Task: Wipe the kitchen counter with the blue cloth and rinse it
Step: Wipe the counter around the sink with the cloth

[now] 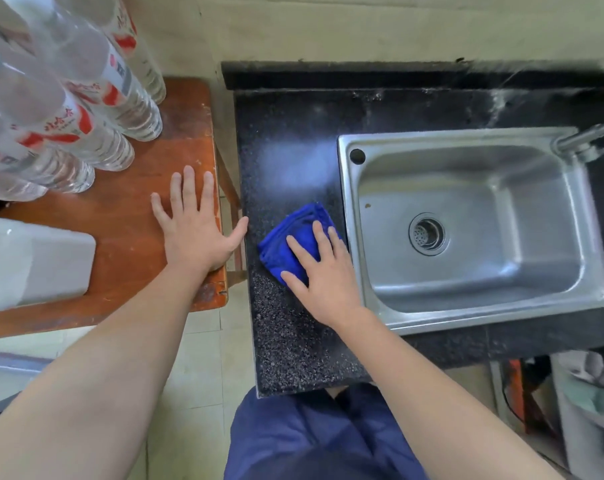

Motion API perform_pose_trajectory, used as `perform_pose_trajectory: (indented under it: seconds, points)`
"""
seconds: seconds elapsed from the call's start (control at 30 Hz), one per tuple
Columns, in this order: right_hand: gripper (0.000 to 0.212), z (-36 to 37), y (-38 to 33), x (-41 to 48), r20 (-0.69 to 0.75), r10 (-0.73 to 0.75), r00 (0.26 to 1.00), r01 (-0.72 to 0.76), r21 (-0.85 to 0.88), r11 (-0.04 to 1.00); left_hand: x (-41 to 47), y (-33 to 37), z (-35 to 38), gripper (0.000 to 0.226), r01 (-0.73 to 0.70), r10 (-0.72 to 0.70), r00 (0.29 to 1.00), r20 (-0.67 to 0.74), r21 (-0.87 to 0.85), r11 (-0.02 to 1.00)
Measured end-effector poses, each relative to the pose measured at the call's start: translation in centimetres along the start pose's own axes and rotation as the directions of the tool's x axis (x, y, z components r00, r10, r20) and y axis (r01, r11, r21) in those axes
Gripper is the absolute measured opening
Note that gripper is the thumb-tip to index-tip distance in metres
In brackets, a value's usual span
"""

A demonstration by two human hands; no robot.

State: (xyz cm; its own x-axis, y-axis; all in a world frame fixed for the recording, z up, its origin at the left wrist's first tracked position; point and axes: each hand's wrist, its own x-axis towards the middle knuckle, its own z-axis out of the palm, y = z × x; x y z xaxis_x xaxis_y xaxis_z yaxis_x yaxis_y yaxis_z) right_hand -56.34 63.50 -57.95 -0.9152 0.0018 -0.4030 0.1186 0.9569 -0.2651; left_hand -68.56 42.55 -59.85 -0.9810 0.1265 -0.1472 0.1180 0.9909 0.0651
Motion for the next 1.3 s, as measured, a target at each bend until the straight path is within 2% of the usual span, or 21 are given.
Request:
perform_pose_trajectory:
  seconds: [0.1,0.2,0.27,0.37,0.47,0.53,0.67,0.8,0.97,1.2,1.3]
  points:
    - [0.065,0.8,-0.2,-2.9,-0.034,0.004,0.999,-0.005,-0.008,1.000,-0.2,-0.2,0.1,0.097,-0.012,0.012,1.000,0.007,-0.006,1.000]
    - [0.064,1.7,0.2,-5.7,-0.007,-0.010,1.000,0.010,-0.039,0.999,-0.4,-0.5,0.0,0.095,-0.033,0.035,0.997,0.072,-0.025,0.999]
    - [0.062,1.9,0.6,-6.3,-0.044,-0.018,0.999,0.016,-0.061,0.998,-0.8,-0.4,-0.2,0.091,-0.047,0.053,0.993,0.102,-0.060,0.997]
    - [0.049,1.4,0.6,-5.0,-0.100,-0.052,0.994,0.044,-0.074,0.996,-2.7,0.3,-0.5,0.081,-0.060,0.068,0.993,0.092,-0.078,0.995]
    - [0.032,0.4,0.8,-3.3,-0.168,-0.064,0.984,0.066,0.006,0.998,-4.3,1.5,-0.6,0.070,-0.039,0.048,0.992,0.115,-0.080,0.996]
    - [0.029,-0.1,2.0,-2.7,-0.187,-0.050,0.981,0.070,0.102,0.992,-4.6,2.6,-0.6,0.067,-0.022,0.032,0.991,0.127,-0.082,0.996]
    - [0.031,-2.5,7.2,-2.2,-0.314,0.026,0.949,0.057,0.254,0.965,-3.8,6.4,-0.9,0.071,-0.052,0.058,0.996,0.073,-0.083,0.995]
    - [0.033,-6.2,15.2,-0.7,-0.455,0.155,0.877,-0.013,0.299,0.954,-2.1,13.2,-0.7,0.074,-0.067,0.075,0.991,0.108,-0.079,0.995]
    - [0.033,-10.7,25.6,2.3,-0.452,0.347,0.822,-0.165,0.394,0.904,1.9,23.0,0.8,0.076,-0.195,0.199,0.978,0.070,-0.060,0.979]
    - [0.031,-15.6,36.1,7.5,-0.552,0.416,0.723,-0.209,0.399,0.893,8.8,33.8,1.3,0.082,-0.448,0.447,0.894,0.035,0.067,0.891]
    - [0.033,-17.1,37.8,9.5,-0.595,0.406,0.694,-0.183,0.400,0.898,10.5,37.3,2.1,0.086,-0.459,0.454,0.888,0.072,0.070,0.886]
